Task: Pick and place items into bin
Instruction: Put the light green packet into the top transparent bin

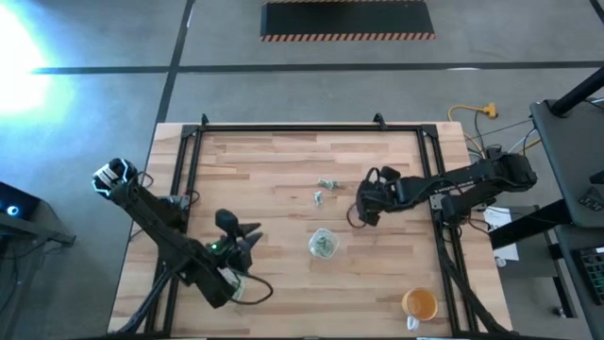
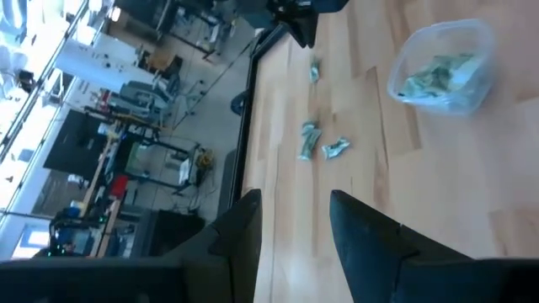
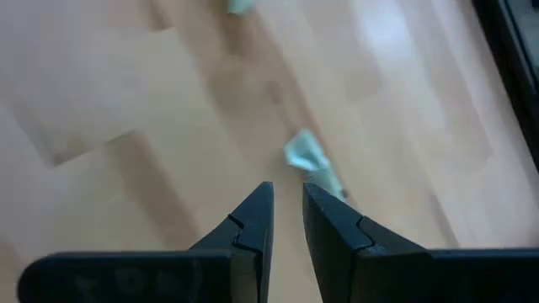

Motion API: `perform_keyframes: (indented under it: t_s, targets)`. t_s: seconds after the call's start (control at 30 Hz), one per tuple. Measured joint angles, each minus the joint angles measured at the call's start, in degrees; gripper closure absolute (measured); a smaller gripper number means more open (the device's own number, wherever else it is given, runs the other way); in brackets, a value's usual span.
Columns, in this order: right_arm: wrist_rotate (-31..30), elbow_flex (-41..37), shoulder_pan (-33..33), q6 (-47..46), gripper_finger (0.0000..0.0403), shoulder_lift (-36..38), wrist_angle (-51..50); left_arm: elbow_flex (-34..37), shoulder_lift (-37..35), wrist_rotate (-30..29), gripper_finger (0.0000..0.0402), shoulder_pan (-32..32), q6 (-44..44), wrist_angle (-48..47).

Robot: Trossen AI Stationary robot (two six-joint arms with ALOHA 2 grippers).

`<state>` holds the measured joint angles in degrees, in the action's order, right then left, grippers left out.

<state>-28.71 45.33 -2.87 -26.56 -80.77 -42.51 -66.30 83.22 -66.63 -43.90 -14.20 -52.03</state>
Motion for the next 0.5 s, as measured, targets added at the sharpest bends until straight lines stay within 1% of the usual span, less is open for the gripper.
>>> perform_keyframes:
  t_s: [0.1,0.17,0.23,0.4,0.5]
  targets:
    - [0.2,-0.55,2.84,2.03,0.0344,0.0,1.78,0.25,0.0,0.02,0.0277,1.33,-0.25,0.01]
    - [0.52,-1.13,4.03,4.48,0.0336,0.0,4.08,0.3,0.0,0.01,0.0277,2.14,0.81,0.01]
    - [0.99,-1.87,5.0,6.25,0.0323,0.0,6.05,0.33,0.0,0.0,0.0277,2.76,1.09,0.02]
    - [5.05,-3.31,7.67,8.16,0.0285,0.0,9.17,0.35,0.0,0.0,0.0277,2.97,1.09,0.02]
    - [5.22,-4.32,9.73,8.17,0.0263,0.0,10.18,0.35,0.0,0.0,0.0277,2.98,1.09,0.07]
